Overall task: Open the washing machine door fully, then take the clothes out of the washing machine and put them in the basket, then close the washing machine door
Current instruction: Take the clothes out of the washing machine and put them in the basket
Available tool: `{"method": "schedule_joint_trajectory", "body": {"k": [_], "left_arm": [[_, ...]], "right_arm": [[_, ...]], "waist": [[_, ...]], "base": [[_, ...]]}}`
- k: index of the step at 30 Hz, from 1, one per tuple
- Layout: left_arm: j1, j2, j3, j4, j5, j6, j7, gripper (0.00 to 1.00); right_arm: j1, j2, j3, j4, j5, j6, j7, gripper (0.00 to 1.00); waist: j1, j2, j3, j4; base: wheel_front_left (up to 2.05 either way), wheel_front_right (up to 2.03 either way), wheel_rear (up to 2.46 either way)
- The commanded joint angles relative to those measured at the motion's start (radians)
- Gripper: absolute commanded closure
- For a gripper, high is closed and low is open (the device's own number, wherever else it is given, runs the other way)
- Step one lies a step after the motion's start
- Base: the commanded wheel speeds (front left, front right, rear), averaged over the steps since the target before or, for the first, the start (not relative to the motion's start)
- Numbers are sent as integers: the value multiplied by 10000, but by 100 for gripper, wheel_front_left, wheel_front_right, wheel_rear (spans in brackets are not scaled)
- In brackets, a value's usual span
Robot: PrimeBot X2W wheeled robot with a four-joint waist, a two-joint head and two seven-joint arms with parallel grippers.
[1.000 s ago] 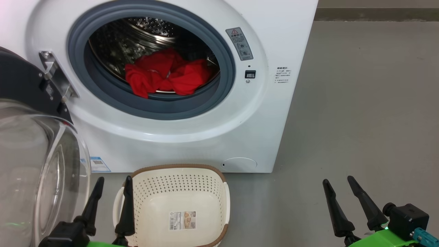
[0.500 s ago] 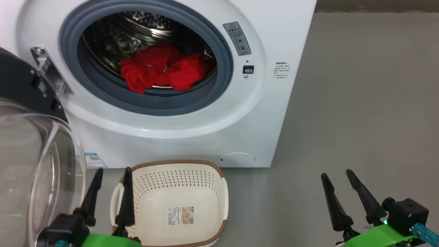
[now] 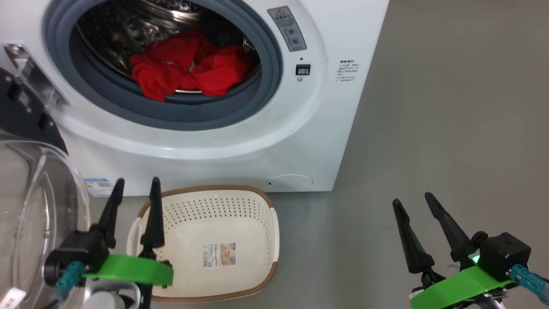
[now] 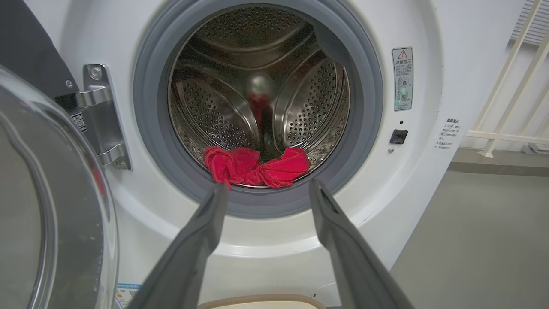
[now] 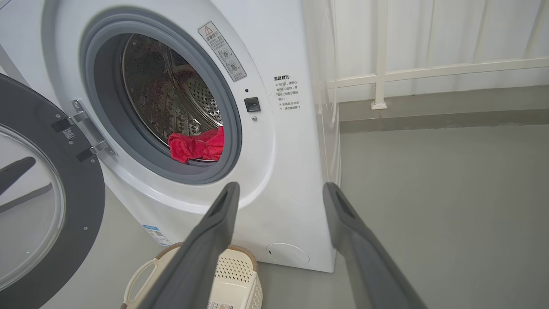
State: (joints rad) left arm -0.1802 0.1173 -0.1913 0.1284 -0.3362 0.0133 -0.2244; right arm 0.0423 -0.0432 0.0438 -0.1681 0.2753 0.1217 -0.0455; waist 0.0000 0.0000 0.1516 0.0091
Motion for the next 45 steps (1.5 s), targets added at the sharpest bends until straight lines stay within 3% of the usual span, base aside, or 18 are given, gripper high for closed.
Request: {"method": "schedule_joint_trajectory", "body": {"k": [1,28,45], "left_arm": [[-553,174,362,-91,36,-57,-148,0],[-5562,560,459,3404,236,-584,-338,0],[-8368,1059,446,5614,669,-364,-363,0]], "right_arm": [[-395,-70,275,-335,-138,90,-50,0],[-1693,-70,698,-476,-207,90,-400,0],[-2315,-70,740,-587,-270,90,-477,0]], "waist": [[0,0,186,-54],[0,0,3083,-468],[0,0,4455,-653]], "base": [[0,0,0],[0,0,0],[0,0,0]]}}
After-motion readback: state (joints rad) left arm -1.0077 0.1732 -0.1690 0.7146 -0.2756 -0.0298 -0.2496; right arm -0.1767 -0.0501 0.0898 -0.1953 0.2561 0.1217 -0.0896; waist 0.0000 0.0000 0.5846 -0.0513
